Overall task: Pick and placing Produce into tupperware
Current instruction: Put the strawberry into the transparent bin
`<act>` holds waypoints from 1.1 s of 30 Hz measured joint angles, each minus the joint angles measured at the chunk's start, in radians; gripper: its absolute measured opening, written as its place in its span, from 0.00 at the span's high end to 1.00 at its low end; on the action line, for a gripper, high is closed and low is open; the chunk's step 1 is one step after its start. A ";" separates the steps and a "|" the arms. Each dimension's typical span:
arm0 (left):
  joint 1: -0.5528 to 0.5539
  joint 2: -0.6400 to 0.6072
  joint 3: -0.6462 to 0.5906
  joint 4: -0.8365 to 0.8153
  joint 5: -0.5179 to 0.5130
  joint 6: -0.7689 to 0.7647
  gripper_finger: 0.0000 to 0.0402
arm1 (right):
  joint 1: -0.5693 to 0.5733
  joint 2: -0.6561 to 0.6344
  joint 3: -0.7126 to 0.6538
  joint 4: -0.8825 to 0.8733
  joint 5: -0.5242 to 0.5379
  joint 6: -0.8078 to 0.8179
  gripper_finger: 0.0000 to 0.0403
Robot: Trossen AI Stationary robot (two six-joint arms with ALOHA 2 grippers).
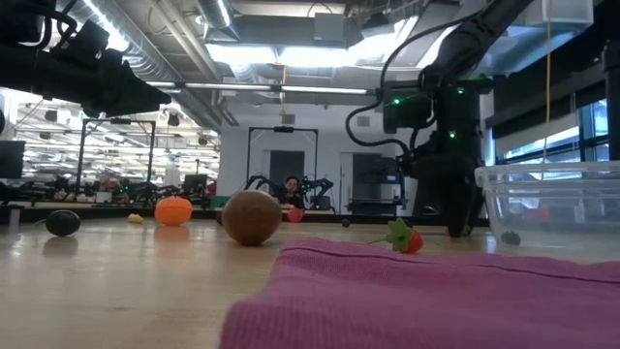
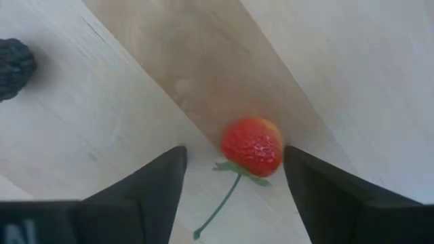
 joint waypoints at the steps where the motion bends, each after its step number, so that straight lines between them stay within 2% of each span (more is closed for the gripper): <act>1: 0.000 0.000 0.000 0.000 0.000 0.000 0.32 | 0.000 0.000 0.000 0.001 0.000 0.000 0.38; 13: 0.000 0.000 0.000 -0.005 0.000 0.003 0.32 | -0.002 0.000 -0.009 0.019 0.007 0.003 0.47; 27: 0.000 0.000 0.000 -0.006 0.000 0.003 0.32 | -0.003 0.001 -0.008 0.032 0.016 0.005 0.72; 33: 0.000 0.000 0.000 -0.006 0.000 0.002 0.32 | -0.003 0.002 -0.008 0.031 0.017 0.017 0.71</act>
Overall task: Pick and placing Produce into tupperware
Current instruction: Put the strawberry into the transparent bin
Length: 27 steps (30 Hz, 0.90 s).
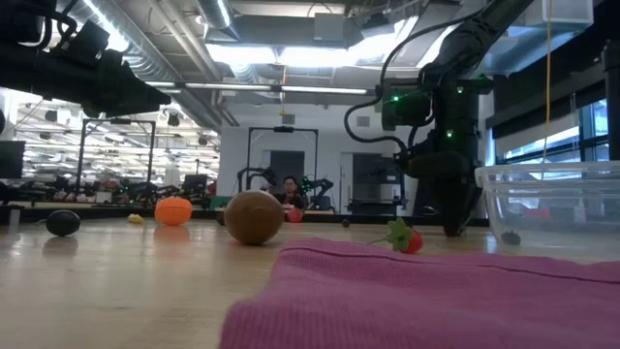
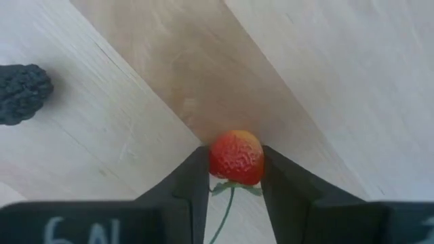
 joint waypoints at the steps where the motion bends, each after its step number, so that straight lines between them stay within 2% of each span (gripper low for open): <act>1: 0.000 0.000 0.000 0.000 0.000 0.000 0.32 | 0.000 0.000 0.000 -0.001 0.000 0.007 0.70; 8: 0.000 0.000 0.000 0.000 0.000 -0.001 0.32 | -0.001 0.009 0.050 -0.058 0.001 -0.021 0.73; 14: 0.000 0.000 0.000 0.000 0.000 0.000 0.32 | -0.001 -0.015 0.212 -0.197 -0.027 -0.092 0.71; 18: 0.000 0.000 0.000 0.000 0.000 0.000 0.32 | 0.018 -0.086 0.332 -0.335 -0.040 -0.102 0.73; 22: 0.000 0.000 0.000 0.000 0.000 0.000 0.32 | 0.075 -0.179 0.408 -0.454 -0.047 -0.016 0.74; 27: 0.000 0.000 0.000 0.000 0.000 0.000 0.32 | 0.207 -0.287 0.374 -0.524 -0.054 0.188 0.74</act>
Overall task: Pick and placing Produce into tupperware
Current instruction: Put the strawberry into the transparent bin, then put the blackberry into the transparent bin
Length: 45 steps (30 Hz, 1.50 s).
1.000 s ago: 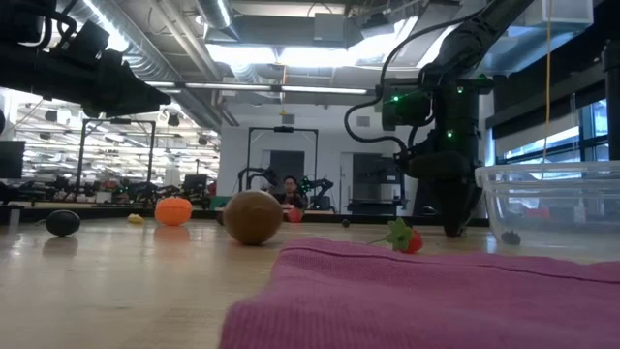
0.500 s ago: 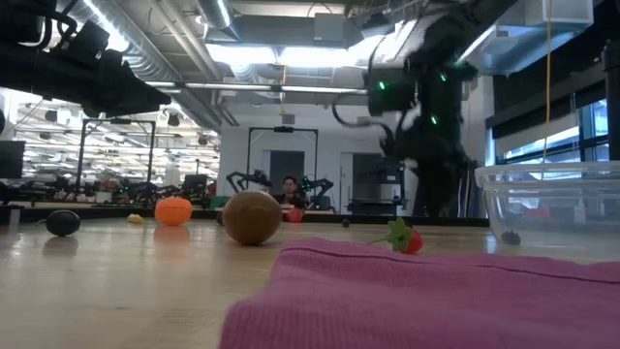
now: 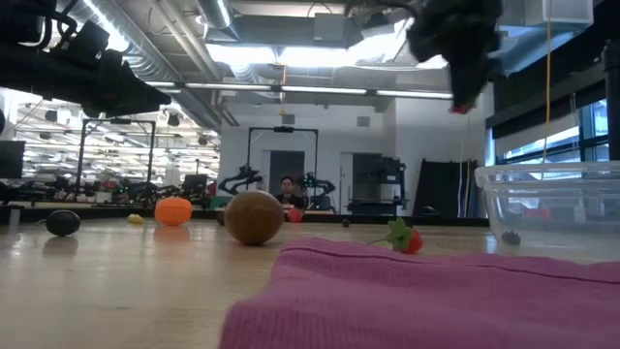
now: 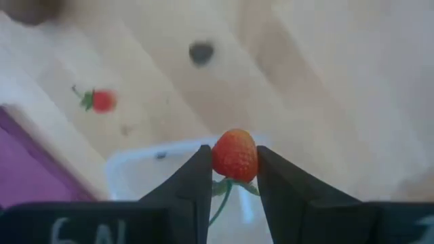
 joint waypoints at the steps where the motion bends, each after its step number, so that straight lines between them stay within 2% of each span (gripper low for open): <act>1: 0.000 0.000 0.000 0.000 0.000 0.000 0.32 | 0.032 -0.015 -0.022 -0.002 0.001 0.047 0.74; 5: 0.000 0.000 0.000 0.000 0.000 0.000 0.32 | 0.163 -0.043 -0.135 0.038 -0.002 0.207 0.75; 10: 0.000 0.000 0.000 0.000 0.000 0.000 0.32 | 0.267 -0.032 -0.304 0.249 0.000 0.301 0.75; 14: 0.000 0.000 0.000 0.000 0.000 0.001 0.32 | 0.300 -0.003 -0.399 0.371 -0.001 0.329 0.75; 20: 0.000 0.000 0.000 0.000 0.000 0.000 0.32 | 0.304 0.042 -0.472 0.370 0.000 0.348 0.74; 25: 0.000 0.000 0.000 0.000 0.000 -0.001 0.32 | 0.304 0.048 -0.486 0.374 0.000 0.345 0.74; 30: 0.000 0.000 0.000 0.000 0.000 -0.003 0.32 | 0.304 0.048 -0.486 0.383 0.000 0.345 0.69; 34: 0.000 0.000 0.000 0.000 0.000 -0.003 0.32 | 0.304 0.048 -0.486 0.409 -0.005 0.318 0.63; 38: 0.000 0.000 0.000 0.000 0.000 -0.005 0.32 | 0.304 0.048 -0.486 0.428 -0.008 0.311 0.52; 41: 0.000 0.000 0.000 0.000 0.000 -0.006 0.32 | 0.301 0.048 -0.459 0.367 -0.009 0.297 0.44; 45: 0.000 0.000 0.000 0.000 0.000 -0.006 0.32 | 0.285 0.048 -0.353 0.173 0.006 0.209 0.38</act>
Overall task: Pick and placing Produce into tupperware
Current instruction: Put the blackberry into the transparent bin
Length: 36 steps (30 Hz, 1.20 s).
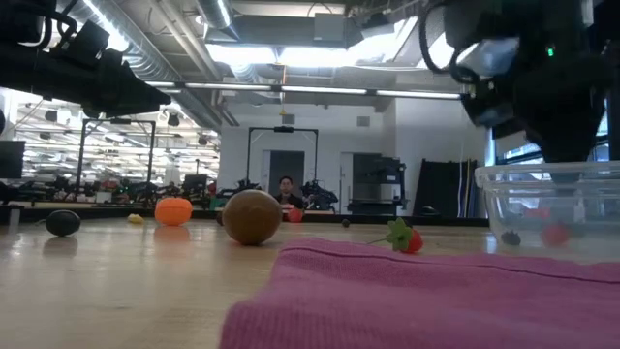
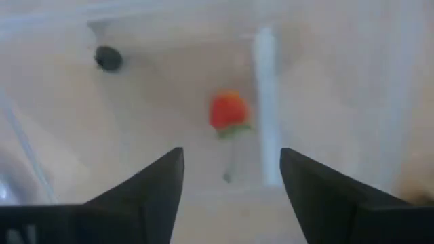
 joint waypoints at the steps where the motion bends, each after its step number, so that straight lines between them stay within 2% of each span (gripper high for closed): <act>1: 0.000 0.000 0.000 0.000 0.000 0.000 0.32 | -0.008 0.000 0.037 -0.055 0.023 -0.020 0.37; 4: 0.000 0.000 0.000 0.000 0.000 0.000 0.32 | -0.040 -0.001 0.148 -0.167 0.095 -0.093 0.37; 7: 0.000 0.000 0.000 0.000 0.000 0.000 0.32 | -0.072 -0.001 0.250 -0.162 0.163 -0.239 0.36; 11: 0.000 0.000 0.000 0.000 0.000 0.000 0.32 | -0.115 -0.002 0.327 -0.007 0.245 -0.422 0.36; 14: 0.000 0.000 0.000 0.000 0.000 0.000 0.32 | -0.166 -0.002 0.328 0.126 0.248 -0.461 0.37; 19: 0.000 0.000 0.000 0.000 0.000 0.000 0.32 | -0.251 0.012 0.265 0.298 0.207 -0.458 0.40; 28: 0.000 0.000 0.000 0.000 0.000 -0.002 0.32 | -0.263 0.190 0.256 0.325 0.116 -0.409 0.44; 36: 0.000 0.000 0.000 0.000 0.000 -0.002 0.32 | -0.257 0.311 0.255 0.327 0.107 -0.329 0.43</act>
